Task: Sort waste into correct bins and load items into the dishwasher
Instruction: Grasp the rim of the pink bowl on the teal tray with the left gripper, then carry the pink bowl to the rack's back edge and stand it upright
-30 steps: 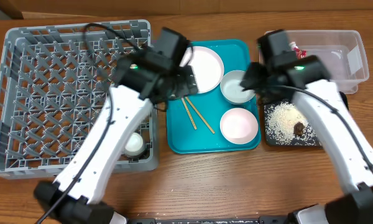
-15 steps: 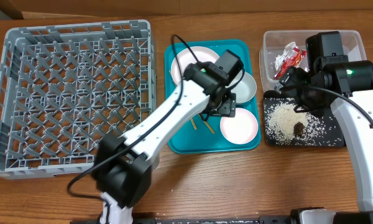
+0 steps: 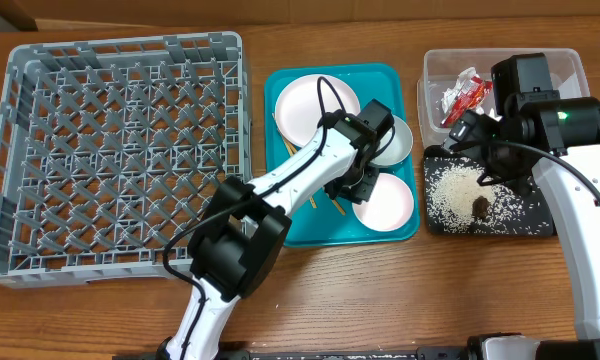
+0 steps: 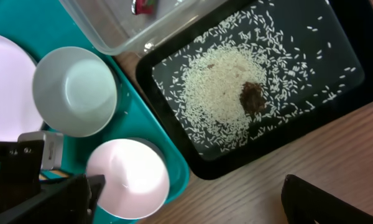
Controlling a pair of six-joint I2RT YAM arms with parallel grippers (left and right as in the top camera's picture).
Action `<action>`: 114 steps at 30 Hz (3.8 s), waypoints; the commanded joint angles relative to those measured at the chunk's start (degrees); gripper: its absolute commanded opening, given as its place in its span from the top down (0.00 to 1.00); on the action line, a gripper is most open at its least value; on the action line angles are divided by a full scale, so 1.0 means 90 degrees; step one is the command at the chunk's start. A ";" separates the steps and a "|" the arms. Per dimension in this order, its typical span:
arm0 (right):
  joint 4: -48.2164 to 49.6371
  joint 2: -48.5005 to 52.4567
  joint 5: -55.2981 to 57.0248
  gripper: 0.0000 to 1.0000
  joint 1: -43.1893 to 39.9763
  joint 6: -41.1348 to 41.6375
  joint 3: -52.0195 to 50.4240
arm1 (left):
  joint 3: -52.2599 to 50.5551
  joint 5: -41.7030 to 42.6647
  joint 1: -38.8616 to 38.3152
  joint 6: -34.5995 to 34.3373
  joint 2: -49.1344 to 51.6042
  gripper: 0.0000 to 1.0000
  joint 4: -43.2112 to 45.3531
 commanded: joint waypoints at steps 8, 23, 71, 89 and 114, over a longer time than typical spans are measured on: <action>0.0017 -0.0117 0.0109 0.00 -0.0017 -0.0024 0.0131 | 0.0206 0.0063 0.0029 0.0209 0.0024 0.96 -0.0163; 0.0017 -0.0117 0.0109 0.00 -0.0017 -0.0024 0.0131 | 0.1365 -0.2186 0.1530 -0.0515 -0.2742 0.96 -0.1936; 0.0017 -0.0117 0.0107 0.00 -0.0017 -0.0022 0.0131 | 0.1260 -0.9292 0.2705 -0.2074 0.0146 0.96 0.0758; 0.0019 -0.0117 0.0109 0.00 -0.0017 -0.0022 0.0131 | 0.1260 -0.9384 0.2650 -0.1474 0.0826 0.96 0.1282; 0.0017 -0.0117 0.0109 0.00 -0.0017 -0.0024 0.0131 | 0.1860 -0.5792 0.1967 -0.0248 0.0578 0.16 -0.0279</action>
